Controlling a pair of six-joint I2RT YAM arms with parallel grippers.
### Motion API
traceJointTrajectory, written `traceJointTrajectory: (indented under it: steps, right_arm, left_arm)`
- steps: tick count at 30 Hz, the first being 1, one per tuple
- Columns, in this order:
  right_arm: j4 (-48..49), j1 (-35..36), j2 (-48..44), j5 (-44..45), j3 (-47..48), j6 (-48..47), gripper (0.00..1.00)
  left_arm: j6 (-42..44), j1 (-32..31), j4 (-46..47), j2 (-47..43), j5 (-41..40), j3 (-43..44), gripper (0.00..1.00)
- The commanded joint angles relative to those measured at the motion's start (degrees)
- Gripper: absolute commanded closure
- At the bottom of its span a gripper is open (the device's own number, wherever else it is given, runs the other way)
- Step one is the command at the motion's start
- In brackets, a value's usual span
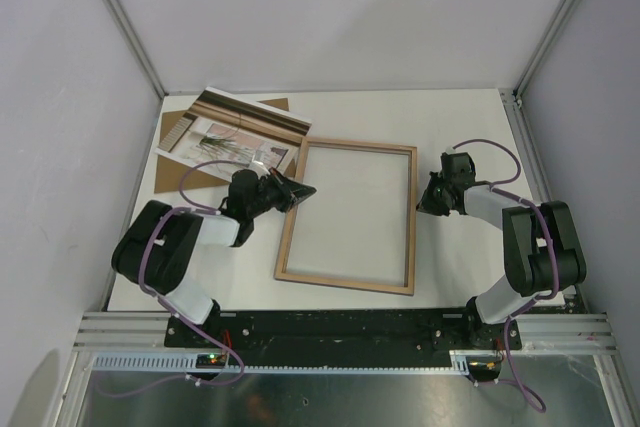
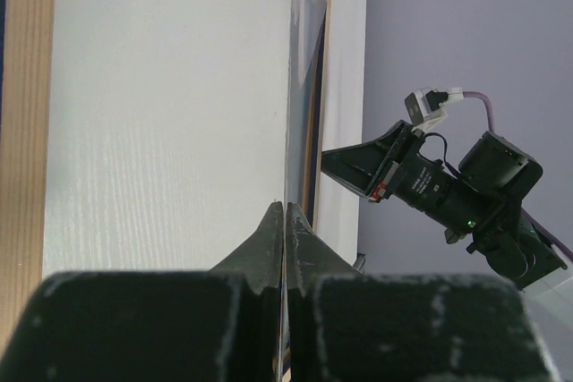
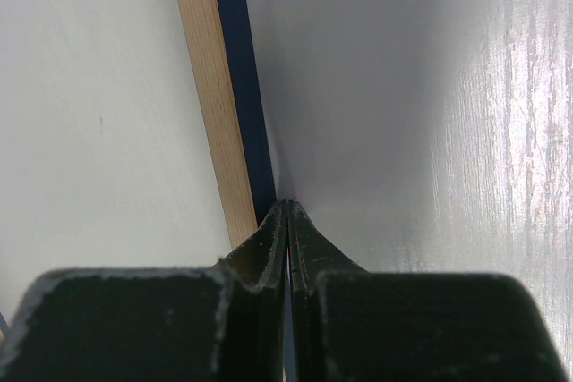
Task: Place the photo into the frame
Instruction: Place the glass panel in the frame body.
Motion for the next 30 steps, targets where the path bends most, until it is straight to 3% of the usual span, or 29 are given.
traceJointTrajectory:
  steps: [1,30]
  right_arm:
    - [-4.0,0.0,1.2,1.9,-0.7,-1.3,0.98]
    - [-3.9,-0.2,0.9,2.1,-0.8,-1.6,0.97]
  left_arm:
    - [1.6,-0.5,-1.9,-2.6,0.9,2.3,1.0]
    - [1.3,-0.4,-11.0,-2.0,1.4,6.2,1.0]
